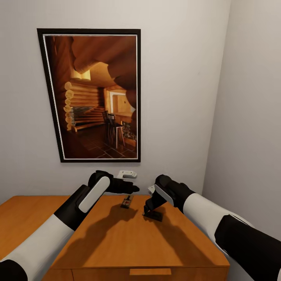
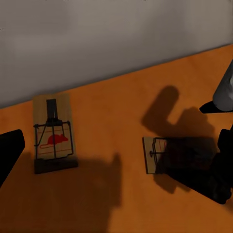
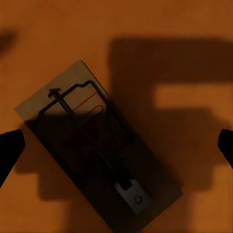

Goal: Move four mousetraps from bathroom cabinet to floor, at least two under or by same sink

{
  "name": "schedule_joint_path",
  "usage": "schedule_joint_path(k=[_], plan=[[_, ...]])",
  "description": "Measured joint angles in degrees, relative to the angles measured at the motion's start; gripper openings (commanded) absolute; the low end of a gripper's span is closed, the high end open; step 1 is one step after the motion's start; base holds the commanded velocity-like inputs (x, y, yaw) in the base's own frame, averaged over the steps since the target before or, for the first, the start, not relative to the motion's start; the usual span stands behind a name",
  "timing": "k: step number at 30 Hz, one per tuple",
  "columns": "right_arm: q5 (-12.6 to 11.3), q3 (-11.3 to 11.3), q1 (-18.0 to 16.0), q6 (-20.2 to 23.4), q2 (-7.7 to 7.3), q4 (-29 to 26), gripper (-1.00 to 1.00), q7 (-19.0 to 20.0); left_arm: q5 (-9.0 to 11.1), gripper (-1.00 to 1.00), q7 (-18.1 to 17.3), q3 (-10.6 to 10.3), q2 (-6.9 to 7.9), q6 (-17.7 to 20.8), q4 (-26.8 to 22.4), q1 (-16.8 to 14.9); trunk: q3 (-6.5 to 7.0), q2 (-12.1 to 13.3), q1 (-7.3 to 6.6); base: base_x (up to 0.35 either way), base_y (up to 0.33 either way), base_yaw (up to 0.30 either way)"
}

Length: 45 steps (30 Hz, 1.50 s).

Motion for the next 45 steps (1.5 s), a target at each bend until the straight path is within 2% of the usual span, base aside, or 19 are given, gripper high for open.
schedule_joint_path(k=[19, 32, 41, 45], plan=[[-0.14, 0.14, 0.23, 0.00, 0.16, 0.17, 1.00, 0.00, 0.03, 1.00, -0.01, 0.20, 0.00, 0.00, -0.06, 0.00, 0.00, 0.00, 0.00, 0.000, 0.000, 0.000], [-0.38, 0.00, 0.88, -0.02, 0.91, 3.47, 1.00, 0.08, 0.04, 1.00, -0.03, 0.20, -0.05, -0.01, -0.11, 0.00, 0.02, -0.01, -0.01, 0.000, 0.000, 0.000], [1.71, 0.49, 0.59, -0.07, 1.46, 3.96, 1.00, 1.49, 0.05, 1.00, -0.07, 0.22, -0.08, 0.00, -0.19, 0.01, 0.02, -0.01, -0.01, 0.000, 0.000, 0.000], [1.73, 0.56, 0.58, -0.06, 1.54, 4.02, 1.00, 2.04, 0.05, 1.00, -0.08, 0.26, -0.08, 0.00, -0.20, 0.01, 0.02, -0.02, -0.01, 0.000, 0.000, 0.000]])
